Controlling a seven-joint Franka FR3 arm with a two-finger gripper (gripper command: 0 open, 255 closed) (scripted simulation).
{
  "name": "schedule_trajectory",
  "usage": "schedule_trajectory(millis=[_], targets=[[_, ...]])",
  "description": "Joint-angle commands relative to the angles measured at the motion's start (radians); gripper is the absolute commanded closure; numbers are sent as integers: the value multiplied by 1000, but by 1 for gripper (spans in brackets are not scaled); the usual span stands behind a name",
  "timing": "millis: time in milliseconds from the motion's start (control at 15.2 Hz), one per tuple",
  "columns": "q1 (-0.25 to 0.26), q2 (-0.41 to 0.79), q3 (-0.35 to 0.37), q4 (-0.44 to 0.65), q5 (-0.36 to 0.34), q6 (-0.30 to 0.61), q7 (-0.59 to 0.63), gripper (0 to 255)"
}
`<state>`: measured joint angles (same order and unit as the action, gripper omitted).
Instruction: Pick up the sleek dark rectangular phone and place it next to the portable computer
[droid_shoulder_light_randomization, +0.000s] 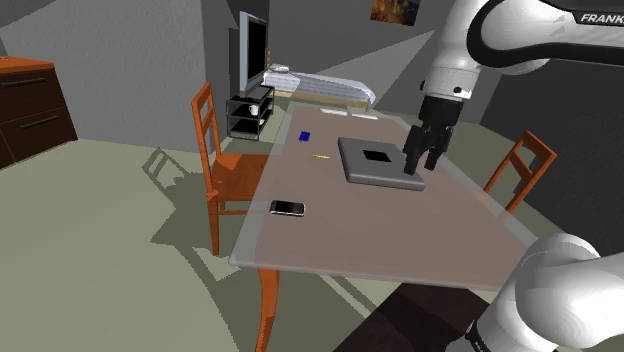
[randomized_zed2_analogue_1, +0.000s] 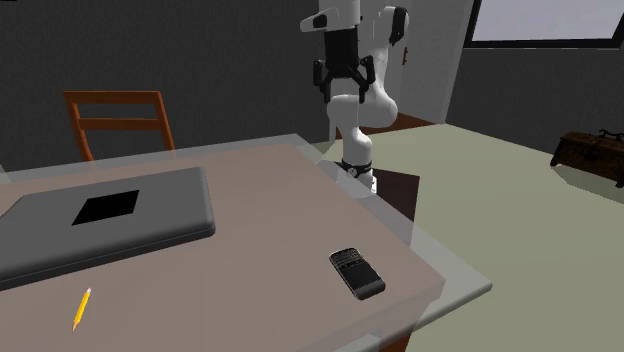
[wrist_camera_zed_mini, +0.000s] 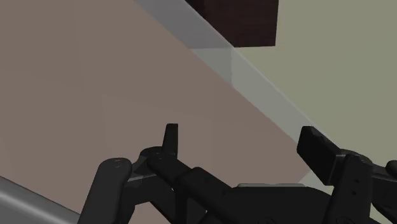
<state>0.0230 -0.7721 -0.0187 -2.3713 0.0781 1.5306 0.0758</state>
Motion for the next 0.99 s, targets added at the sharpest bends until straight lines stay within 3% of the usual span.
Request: schedule_trajectory(millis=[0,924], targets=[[0,0,0,0,0,0,0,0],[96,454,-2,63,-32,425,-269,0]])
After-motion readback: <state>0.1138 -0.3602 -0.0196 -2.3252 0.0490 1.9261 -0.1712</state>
